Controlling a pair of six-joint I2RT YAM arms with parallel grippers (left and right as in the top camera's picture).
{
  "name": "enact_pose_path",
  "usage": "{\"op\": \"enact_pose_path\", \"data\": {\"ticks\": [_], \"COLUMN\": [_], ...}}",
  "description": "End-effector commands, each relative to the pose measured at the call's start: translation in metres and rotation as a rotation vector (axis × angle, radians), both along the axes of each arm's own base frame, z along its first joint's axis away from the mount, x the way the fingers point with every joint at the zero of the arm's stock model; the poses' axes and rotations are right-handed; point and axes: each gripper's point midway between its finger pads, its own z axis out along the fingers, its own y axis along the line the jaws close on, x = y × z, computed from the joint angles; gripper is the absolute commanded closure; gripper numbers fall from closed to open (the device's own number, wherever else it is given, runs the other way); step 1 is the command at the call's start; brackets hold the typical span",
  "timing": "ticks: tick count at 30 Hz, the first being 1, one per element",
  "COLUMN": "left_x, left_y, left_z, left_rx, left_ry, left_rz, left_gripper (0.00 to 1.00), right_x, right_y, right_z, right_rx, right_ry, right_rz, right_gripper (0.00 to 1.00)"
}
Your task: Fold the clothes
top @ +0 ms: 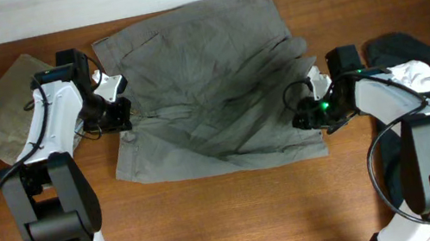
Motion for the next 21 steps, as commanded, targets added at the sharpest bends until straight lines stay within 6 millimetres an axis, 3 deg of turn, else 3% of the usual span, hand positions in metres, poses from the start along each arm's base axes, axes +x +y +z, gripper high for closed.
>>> {"op": "enact_pose_path", "data": {"ticks": [1,4,8,13,15,17,19,21], "left_x": [0.005,0.005,0.005,0.005,0.005,0.005,0.002,0.001], "left_y": [-0.001,-0.001,-0.001,-0.001,-0.001,0.0,0.003,0.014], "left_z": [0.014,0.014,0.014,0.014,0.014,0.014,0.013,0.012], "left_rx": [-0.006,-0.006,-0.005,-0.005,-0.005,-0.001,0.009,0.04], "left_ry": [-0.039,-0.04,-0.042,-0.041,-0.042,-0.041,-0.028,-0.021], "left_rz": [-0.009,-0.009,-0.015,-0.015,-0.015,-0.015,-0.01,0.004], "left_gripper": [0.99,0.99,0.99,0.98,0.98,0.99,1.0,1.0], "right_x": [-0.002,0.012,0.012,-0.003,-0.007,0.004,0.018,0.045], "right_y": [-0.018,-0.021,-0.024,0.012,0.012,0.009,0.008,0.003], "right_z": [-0.011,-0.002,-0.001,0.01,0.009,0.023,0.056,0.091], "right_rx": [-0.103,-0.063,-0.044,0.136,0.137,0.146,0.168,0.18], "right_ry": [0.014,-0.032,-0.029,0.025,0.045,0.005,-0.031,-0.092], "right_rz": [-0.014,-0.034,-0.048,0.002,-0.002,-0.009,-0.033,-0.124], "right_gripper": [0.51,0.49,0.47,0.79,0.95,0.96,0.96,0.96]}}
